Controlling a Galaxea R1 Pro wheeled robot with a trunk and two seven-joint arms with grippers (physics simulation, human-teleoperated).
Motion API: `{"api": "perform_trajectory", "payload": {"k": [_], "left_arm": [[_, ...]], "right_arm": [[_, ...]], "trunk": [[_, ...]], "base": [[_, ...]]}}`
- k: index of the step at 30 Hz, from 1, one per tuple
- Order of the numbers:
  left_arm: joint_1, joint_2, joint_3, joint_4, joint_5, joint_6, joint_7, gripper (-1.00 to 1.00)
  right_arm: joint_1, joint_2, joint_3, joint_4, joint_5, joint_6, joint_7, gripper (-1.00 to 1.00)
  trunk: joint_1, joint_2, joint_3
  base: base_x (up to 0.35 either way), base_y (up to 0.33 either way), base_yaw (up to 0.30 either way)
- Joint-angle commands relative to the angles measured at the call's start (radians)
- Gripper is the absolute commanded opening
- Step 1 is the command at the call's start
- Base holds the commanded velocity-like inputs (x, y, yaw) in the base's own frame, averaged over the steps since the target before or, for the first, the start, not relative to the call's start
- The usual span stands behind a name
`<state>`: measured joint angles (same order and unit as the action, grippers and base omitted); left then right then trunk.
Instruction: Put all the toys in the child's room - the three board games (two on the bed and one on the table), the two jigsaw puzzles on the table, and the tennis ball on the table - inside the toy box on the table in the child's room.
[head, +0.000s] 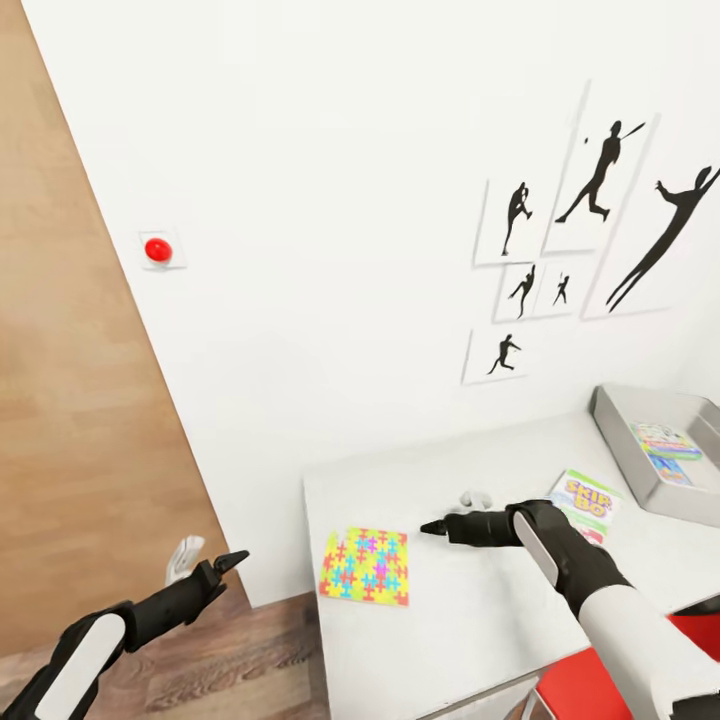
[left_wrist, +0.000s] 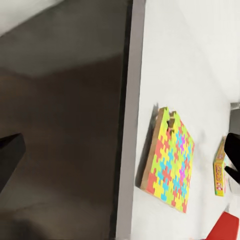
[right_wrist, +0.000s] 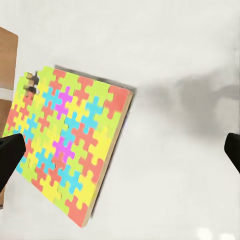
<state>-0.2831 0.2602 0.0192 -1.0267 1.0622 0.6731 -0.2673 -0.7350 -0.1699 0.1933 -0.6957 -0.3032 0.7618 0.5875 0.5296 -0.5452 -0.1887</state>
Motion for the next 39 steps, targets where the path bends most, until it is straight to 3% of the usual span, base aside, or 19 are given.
{"api": "perform_trajectory", "payload": {"k": [1, 16, 39], "left_arm": [[-0.002, -0.001, 0.002, 0.008, -0.005, 0.002, -0.005, 1.00], [-0.011, -0.001, 0.000, 0.070, -0.031, -0.029, -0.022, 1.00], [-0.060, -0.019, -0.006, 0.155, -0.033, -0.038, -0.028, 1.00]], "right_arm": [[0.007, 0.002, 0.014, 0.004, -0.001, 0.001, 0.001, 1.00], [0.035, 0.015, 0.055, 0.023, 0.009, -0.006, -0.001, 1.00], [0.027, 0.033, 0.048, 0.066, 0.008, -0.006, -0.010, 1.00]], "trunk": [[0.001, -0.002, -0.002], [0.001, -0.002, -0.002], [0.001, -0.002, -0.008]], "base": [[0.196, 0.154, 0.000], [0.083, 0.065, 0.000], [0.006, 0.005, 0.000]]}}
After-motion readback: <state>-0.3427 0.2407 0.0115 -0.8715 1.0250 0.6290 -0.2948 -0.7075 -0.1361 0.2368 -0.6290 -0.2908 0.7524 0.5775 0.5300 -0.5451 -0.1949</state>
